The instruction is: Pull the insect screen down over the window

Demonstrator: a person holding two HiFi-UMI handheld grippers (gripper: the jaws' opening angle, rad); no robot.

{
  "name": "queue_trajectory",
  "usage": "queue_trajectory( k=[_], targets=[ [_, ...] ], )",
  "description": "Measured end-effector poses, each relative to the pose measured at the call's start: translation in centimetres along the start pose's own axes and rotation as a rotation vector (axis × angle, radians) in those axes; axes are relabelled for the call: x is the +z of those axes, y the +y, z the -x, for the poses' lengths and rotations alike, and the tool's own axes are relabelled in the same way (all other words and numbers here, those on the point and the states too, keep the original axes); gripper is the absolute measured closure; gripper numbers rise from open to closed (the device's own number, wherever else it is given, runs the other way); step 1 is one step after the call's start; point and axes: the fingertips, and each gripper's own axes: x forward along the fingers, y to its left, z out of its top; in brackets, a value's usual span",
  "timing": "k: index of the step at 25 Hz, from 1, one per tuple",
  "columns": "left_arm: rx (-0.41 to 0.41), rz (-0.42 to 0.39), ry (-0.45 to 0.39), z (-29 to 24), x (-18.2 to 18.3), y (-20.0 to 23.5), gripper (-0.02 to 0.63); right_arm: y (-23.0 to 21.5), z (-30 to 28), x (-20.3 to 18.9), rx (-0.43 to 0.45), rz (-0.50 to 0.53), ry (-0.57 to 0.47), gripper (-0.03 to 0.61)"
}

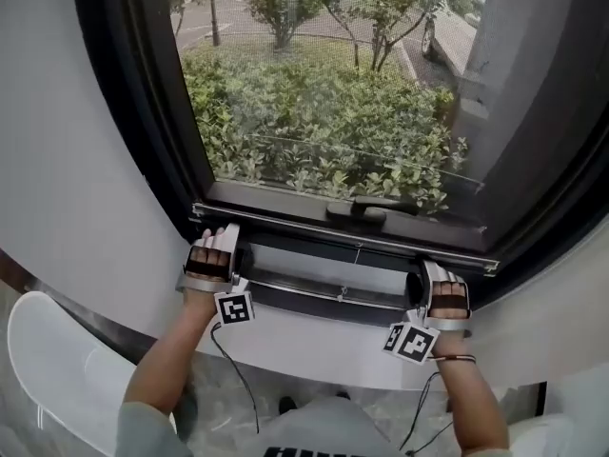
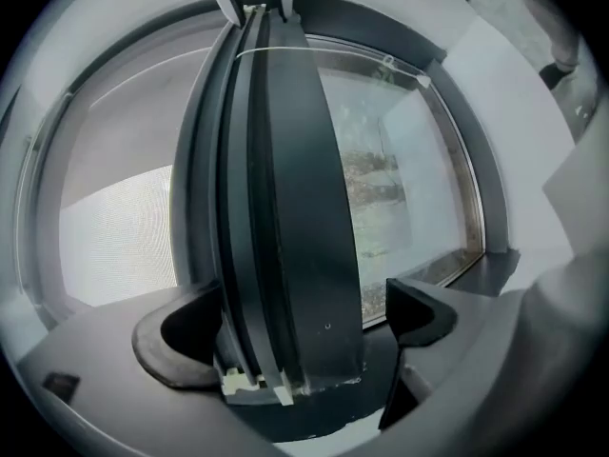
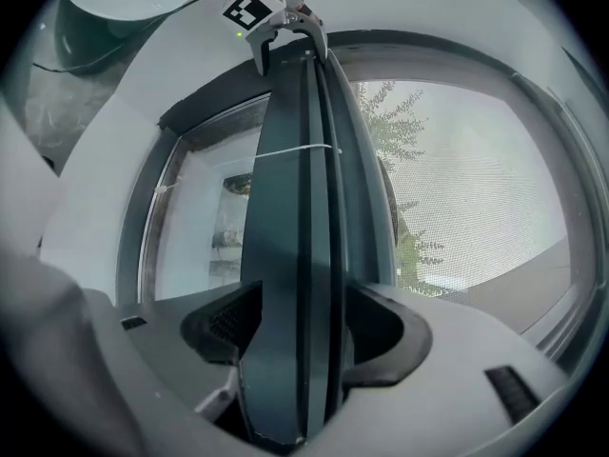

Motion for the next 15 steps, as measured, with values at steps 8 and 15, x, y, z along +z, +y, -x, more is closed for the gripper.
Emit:
queue_trajectory(
  k=[8, 15],
  targets=[
    [-0.095, 0.194, -0.034, 0.0, 0.4, -0.4, 0.063, -0.2, -0.1, -0.1, -0.036, 0.004, -0.058, 0.307],
    [-0.159, 0.186, 0.002, 0.4, 0.1, -0.8, 0.063, -0.3, -0.2, -0.5, -0.051, 0.028, -0.09, 0.307]
  ],
)
